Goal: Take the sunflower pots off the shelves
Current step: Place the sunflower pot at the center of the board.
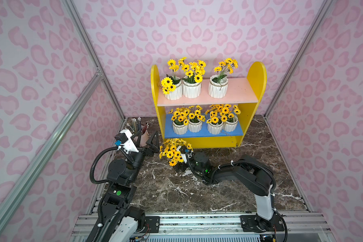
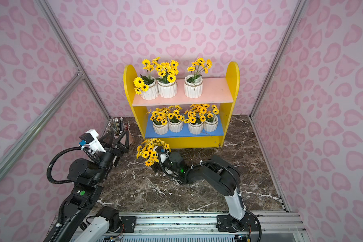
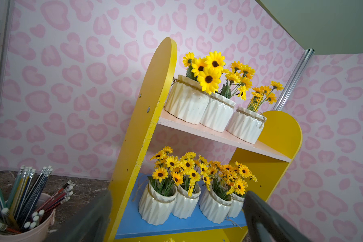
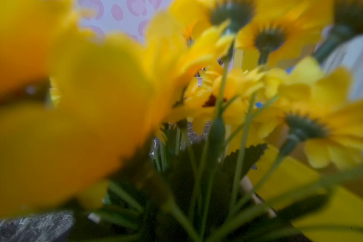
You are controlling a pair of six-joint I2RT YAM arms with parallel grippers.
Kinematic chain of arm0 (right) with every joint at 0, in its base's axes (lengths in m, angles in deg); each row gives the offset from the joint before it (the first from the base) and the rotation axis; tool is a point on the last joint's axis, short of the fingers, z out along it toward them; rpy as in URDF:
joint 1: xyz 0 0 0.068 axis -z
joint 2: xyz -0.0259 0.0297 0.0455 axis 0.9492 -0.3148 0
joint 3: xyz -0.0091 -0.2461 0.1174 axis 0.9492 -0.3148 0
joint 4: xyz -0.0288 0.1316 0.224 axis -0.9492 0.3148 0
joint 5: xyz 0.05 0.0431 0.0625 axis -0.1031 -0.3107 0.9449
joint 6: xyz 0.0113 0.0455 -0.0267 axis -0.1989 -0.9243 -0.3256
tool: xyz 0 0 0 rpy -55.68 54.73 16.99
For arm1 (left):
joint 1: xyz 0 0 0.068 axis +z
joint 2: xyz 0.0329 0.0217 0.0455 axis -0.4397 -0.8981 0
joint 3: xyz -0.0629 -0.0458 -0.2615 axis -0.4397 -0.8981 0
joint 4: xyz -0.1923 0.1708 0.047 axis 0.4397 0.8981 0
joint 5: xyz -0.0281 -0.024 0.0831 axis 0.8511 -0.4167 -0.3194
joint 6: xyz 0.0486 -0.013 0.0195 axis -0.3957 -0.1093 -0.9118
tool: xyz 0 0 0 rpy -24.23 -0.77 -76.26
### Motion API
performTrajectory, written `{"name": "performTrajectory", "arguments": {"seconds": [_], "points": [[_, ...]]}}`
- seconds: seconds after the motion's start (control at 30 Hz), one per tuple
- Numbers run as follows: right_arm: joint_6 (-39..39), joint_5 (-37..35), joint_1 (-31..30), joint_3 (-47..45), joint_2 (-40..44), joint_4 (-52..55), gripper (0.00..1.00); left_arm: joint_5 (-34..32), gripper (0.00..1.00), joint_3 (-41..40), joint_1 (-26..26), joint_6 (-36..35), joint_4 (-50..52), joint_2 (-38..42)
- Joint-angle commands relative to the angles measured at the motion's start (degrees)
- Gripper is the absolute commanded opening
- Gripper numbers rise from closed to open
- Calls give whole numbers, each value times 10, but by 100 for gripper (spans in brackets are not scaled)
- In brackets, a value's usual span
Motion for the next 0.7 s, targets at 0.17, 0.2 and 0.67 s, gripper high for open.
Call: {"name": "performTrajectory", "arguments": {"seconds": [0.17,0.2,0.67], "points": [[-19,17,7,77,-101,-120,0,13,100,-2,1,4,-7,-10],[-20,14,7,85,-112,-118,0,15,100,-1,1,4,-7,-14],[-28,-15,-2,105,-157,-70,1,268,96,56,0,9,3,-151]]}}
